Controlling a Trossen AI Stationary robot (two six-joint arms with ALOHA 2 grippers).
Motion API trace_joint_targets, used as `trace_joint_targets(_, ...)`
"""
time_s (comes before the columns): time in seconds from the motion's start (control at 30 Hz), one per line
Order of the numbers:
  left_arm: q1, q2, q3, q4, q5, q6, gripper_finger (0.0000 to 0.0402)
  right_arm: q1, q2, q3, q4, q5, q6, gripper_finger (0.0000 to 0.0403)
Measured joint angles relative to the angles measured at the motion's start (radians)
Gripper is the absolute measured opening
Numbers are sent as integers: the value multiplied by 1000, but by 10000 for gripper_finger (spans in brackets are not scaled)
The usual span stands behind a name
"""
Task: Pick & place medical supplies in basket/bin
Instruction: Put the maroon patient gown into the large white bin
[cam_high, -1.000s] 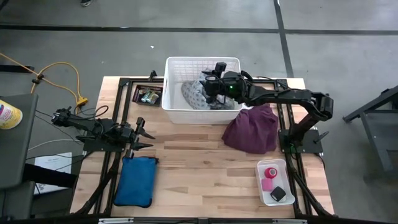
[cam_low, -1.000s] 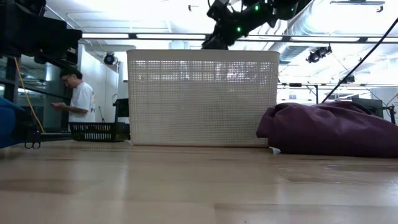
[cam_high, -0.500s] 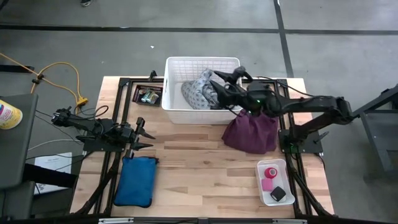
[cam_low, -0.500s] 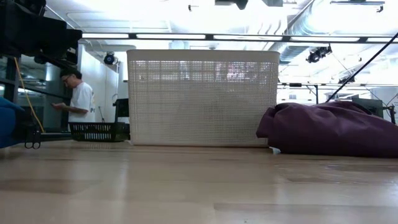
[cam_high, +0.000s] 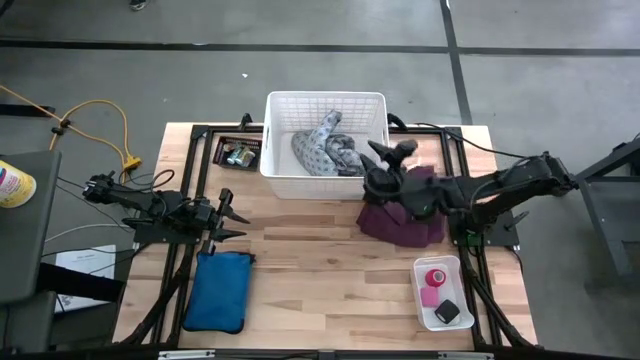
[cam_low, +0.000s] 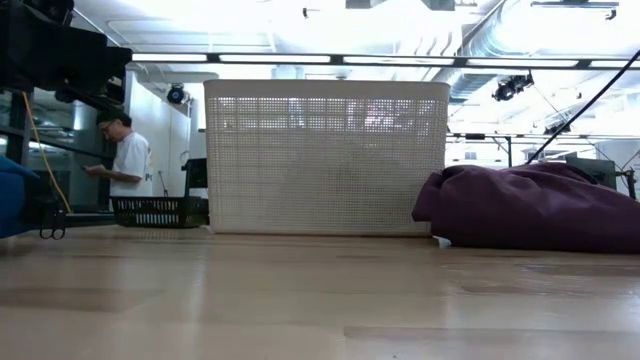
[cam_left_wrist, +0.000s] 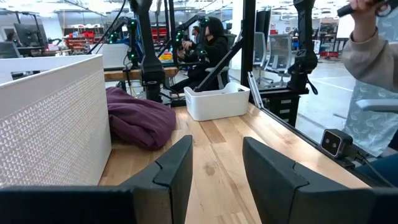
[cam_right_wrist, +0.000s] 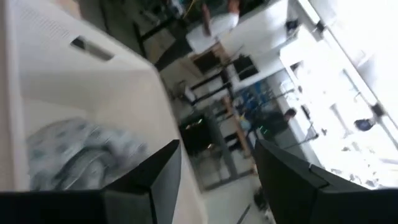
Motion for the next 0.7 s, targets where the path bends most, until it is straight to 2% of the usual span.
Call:
trace_joint_targets(0.13, 0, 0, 0, 0, 0, 0, 135, 77, 2, 0, -241, 42, 306, 193)
trace_joint_targets(0.27, 0, 0, 0, 0, 0, 0, 135, 130, 1, 0, -505, 5, 660, 193)
trace_joint_targets(0.47, 0, 0, 0, 0, 0, 0, 135, 145, 13, 0, -826, -222, 1152, 193)
trace_joint_targets(0.7, 0, 0, 0, 0, 0, 0, 135, 145, 59, 0, -993, -385, 1395, 193)
